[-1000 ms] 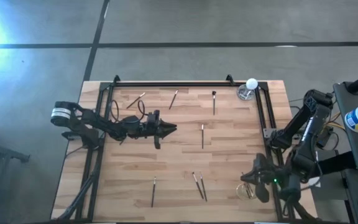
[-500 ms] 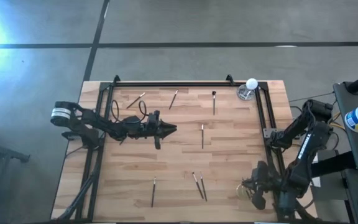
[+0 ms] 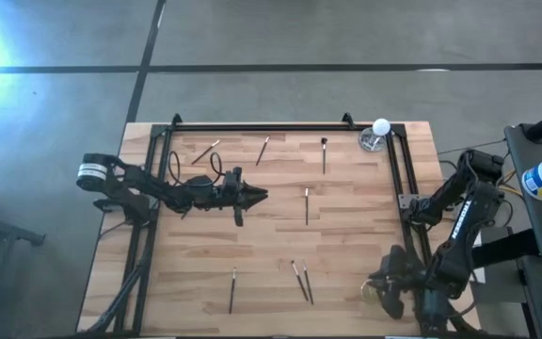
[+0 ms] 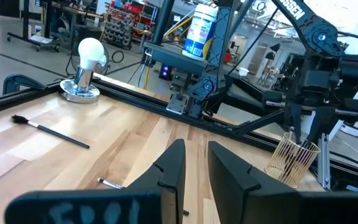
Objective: Pick & Place Makeup Brushes
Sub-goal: Put the eyeshadow brush into the makeup brush holder
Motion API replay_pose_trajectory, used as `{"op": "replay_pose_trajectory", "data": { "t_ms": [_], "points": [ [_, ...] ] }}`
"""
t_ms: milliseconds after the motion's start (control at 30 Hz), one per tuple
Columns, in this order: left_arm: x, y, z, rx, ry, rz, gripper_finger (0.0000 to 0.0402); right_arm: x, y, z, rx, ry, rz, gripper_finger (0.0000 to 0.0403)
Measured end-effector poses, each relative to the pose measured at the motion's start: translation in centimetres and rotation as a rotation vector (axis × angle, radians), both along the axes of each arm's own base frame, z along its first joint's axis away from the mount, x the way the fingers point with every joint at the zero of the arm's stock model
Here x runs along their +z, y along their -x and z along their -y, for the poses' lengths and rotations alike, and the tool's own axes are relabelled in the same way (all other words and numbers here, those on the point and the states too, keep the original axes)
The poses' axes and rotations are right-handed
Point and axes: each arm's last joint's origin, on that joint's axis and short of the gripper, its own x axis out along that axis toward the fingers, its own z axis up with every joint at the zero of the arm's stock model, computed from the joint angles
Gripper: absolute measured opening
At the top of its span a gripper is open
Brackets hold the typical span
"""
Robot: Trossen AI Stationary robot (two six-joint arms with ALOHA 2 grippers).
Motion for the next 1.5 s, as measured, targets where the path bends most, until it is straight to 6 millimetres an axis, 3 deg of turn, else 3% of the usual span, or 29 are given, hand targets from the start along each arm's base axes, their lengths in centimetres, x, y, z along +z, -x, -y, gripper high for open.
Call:
{"op": "replay_pose_trajectory", "data": {
  "t_ms": [200,400,500,767,900,1067,1267,1500],
  "points": [
    [-0.1,0.0,-0.1,0.003,0.001,-0.006,0.0061,2.1,0.0,1.9,-0.027,-0.034,0.016,0.0087],
    [-0.3,0.0,-0.3,0.011,0.003,-0.033,0.0061,3.5,-2.2,4.5,0.099,0.129,0.109,0.0036],
    [-0.4,0.0,-0.4,0.036,0.003,-0.042,0.0061,2.9,-4.0,5.9,0.197,0.219,0.188,0.0012],
    [-0.7,0.0,-0.6,0.054,0.005,-0.075,0.0026,-1.2,-8.7,11.8,0.401,0.133,0.566,0.0008],
    [-1.1,0.0,-0.6,0.064,0.008,-0.117,0.0003,-2.8,-9.9,15.1,0.393,0.213,0.683,0.0008],
    [-1.2,0.2,-1.0,0.142,0.02,-0.15,0.0001,-3.7,-11.3,18.2,0.325,0.318,0.705,0.0008],
    [-0.6,1.6,-3.4,0.268,0.146,-0.226,0.0,-4.1,-12.9,19.4,0.302,0.391,0.669,0.0008],
    [-0.1,2.6,-8.8,0.403,0.264,-0.457,0.0,-4.6,-14.1,19.5,0.322,0.433,0.641,0.0008]
  ]
}}
